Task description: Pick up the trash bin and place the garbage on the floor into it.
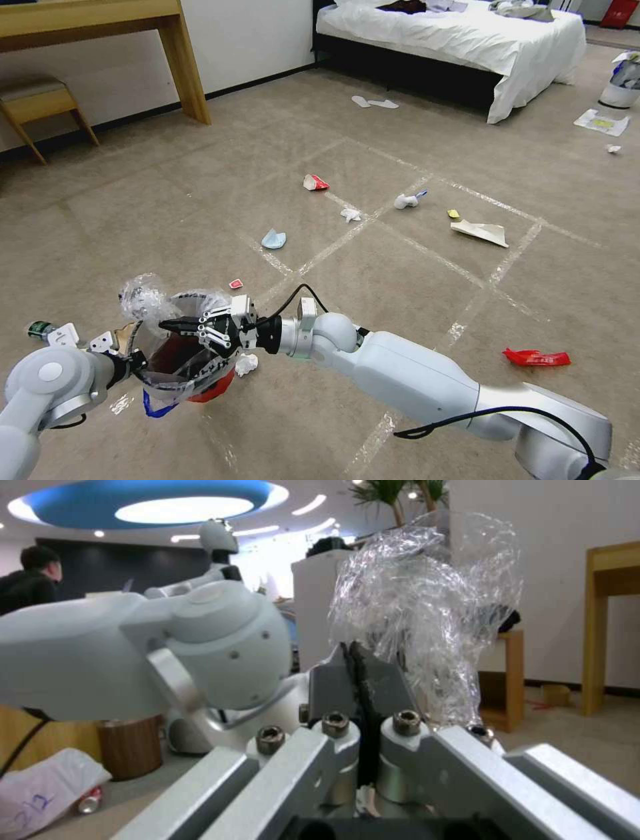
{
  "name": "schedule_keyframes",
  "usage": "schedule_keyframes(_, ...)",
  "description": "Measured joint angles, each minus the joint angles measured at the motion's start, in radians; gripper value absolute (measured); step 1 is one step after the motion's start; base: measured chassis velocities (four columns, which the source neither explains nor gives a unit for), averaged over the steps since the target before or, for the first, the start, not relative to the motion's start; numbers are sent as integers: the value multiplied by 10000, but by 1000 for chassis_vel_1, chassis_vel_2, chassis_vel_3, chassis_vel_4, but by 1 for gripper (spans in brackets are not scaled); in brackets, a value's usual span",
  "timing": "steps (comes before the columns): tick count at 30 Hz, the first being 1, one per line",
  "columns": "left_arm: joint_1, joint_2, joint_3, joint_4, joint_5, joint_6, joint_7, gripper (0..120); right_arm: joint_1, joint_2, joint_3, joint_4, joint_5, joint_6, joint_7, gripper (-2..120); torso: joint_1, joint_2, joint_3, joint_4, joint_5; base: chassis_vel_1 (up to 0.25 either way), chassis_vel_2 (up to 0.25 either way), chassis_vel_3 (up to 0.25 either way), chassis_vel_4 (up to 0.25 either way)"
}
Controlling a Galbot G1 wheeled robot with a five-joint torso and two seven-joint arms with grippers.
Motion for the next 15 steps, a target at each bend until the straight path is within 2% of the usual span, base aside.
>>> schedule_keyframes(15,83,-42,-18,-238,-36,-14,-47,1,138,237,-97,-700,-70,231,57,0,0,-1,0,-2,0,0,0,0,0)
